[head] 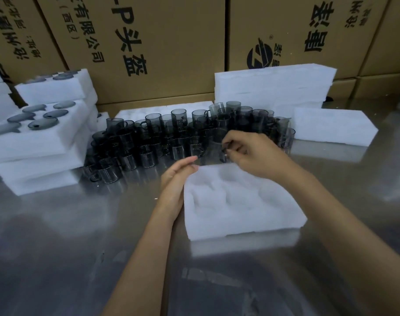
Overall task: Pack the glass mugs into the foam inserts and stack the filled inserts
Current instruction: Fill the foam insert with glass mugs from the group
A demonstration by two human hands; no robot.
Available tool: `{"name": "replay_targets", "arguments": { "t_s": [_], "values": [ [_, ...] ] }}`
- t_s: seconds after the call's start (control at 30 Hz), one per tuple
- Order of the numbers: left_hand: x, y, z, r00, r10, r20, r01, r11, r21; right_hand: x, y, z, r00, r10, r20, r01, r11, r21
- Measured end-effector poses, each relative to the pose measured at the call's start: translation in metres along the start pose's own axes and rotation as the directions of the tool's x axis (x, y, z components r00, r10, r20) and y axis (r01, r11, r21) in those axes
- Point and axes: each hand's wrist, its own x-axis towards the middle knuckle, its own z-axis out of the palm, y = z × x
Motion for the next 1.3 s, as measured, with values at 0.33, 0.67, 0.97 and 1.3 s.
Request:
{"name": "replay_targets", "arguments": {
  "t_s": [0.33, 0.67, 0.97, 1.3],
  "values": [
    [-0.035, 0.012, -0.02, 0.961, 0.152, 0.233, -0.215, 0.937, 0.276, -0.038, -0.019, 0.04, 0.995, -0.022, 0.093, -0.009, 0.947, 0.32],
    [-0.039, 0.023, -0.013, 0.935, 0.233, 0.267, -0.324, 0.867, 0.379, -0.047, -0.02, 0.031, 0.968, 0.125, 0.217, -0.218, 0.845, 0.489],
    [-0.043, 0.033, -0.024, 0.921, 0.154, 0.357, -0.324, 0.811, 0.487, -0.051, -0.016, 0.022, 0.963, 0.101, 0.249, -0.19, 0.911, 0.365],
    [-0.052, 0.035, -0.023, 0.937, 0.125, 0.325, -0.308, 0.733, 0.606, -0.054, -0.012, 0.025, 0.985, 0.039, 0.165, -0.11, 0.889, 0.445]
  ]
}}
